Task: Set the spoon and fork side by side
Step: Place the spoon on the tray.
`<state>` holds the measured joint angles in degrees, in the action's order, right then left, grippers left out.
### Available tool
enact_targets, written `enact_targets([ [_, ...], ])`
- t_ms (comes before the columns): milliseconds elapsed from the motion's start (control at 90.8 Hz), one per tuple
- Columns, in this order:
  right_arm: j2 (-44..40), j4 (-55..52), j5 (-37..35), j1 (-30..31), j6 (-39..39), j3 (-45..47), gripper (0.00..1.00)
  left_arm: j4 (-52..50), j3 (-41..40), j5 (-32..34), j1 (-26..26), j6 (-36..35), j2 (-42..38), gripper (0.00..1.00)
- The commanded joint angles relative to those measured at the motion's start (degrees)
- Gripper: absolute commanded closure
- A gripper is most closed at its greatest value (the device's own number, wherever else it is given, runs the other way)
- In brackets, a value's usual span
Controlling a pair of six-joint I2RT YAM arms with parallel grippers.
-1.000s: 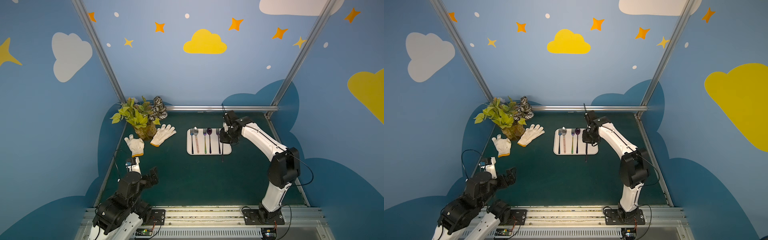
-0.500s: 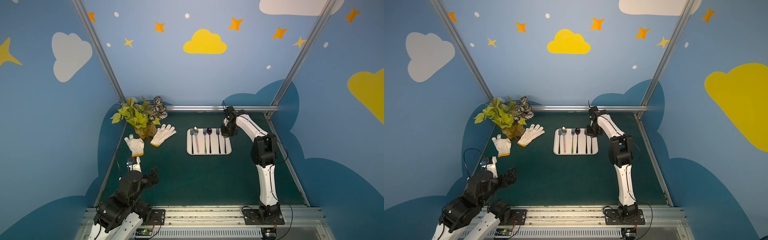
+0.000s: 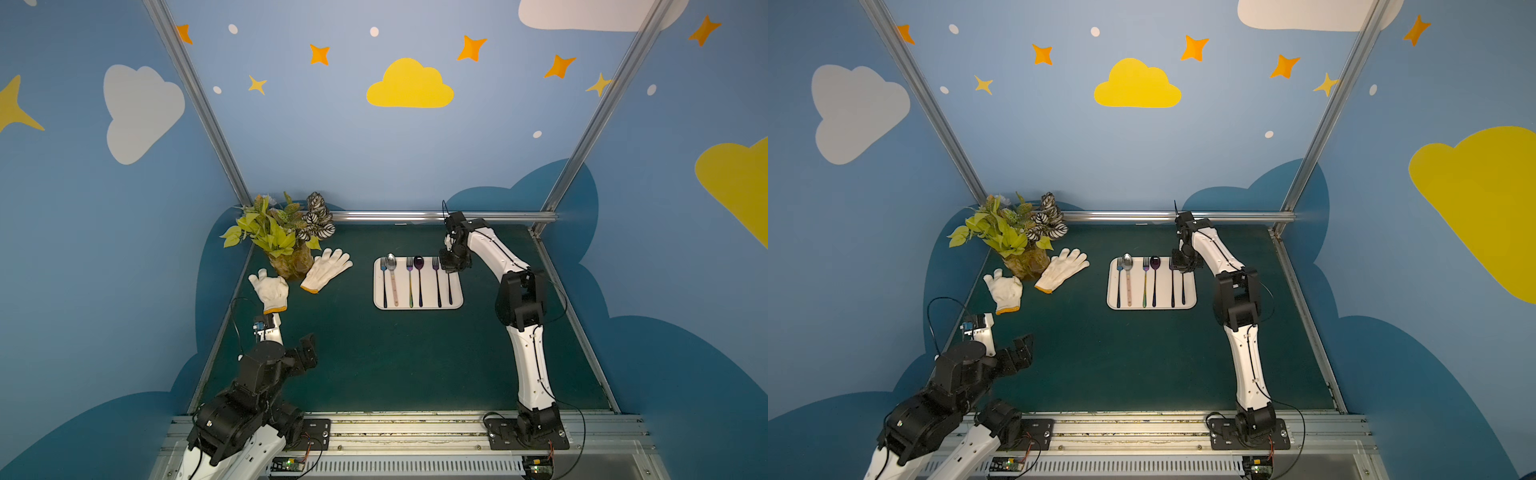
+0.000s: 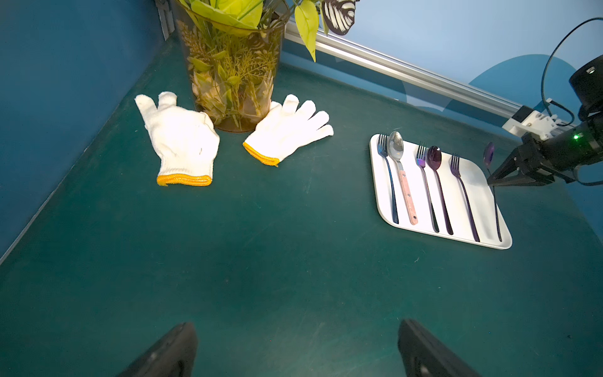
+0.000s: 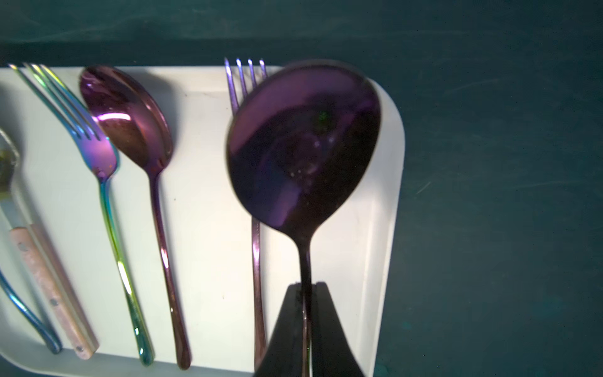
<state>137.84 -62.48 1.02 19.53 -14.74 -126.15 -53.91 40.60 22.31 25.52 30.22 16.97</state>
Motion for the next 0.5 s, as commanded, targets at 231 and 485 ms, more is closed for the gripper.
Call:
enact_targets([
  [231, 2.3, -1.25, -0.99, 0.07, -0.84, -1.63, 1.0, 0.69, -0.29, -0.07, 0.08, -0.28, 0.61, 0.0],
  [485, 4.14, -1.15, -0.72, -0.03, -1.59, -1.73, 1.0, 0.74, -0.3, -0.27, 0.09, -0.3, 0.68, 0.0],
])
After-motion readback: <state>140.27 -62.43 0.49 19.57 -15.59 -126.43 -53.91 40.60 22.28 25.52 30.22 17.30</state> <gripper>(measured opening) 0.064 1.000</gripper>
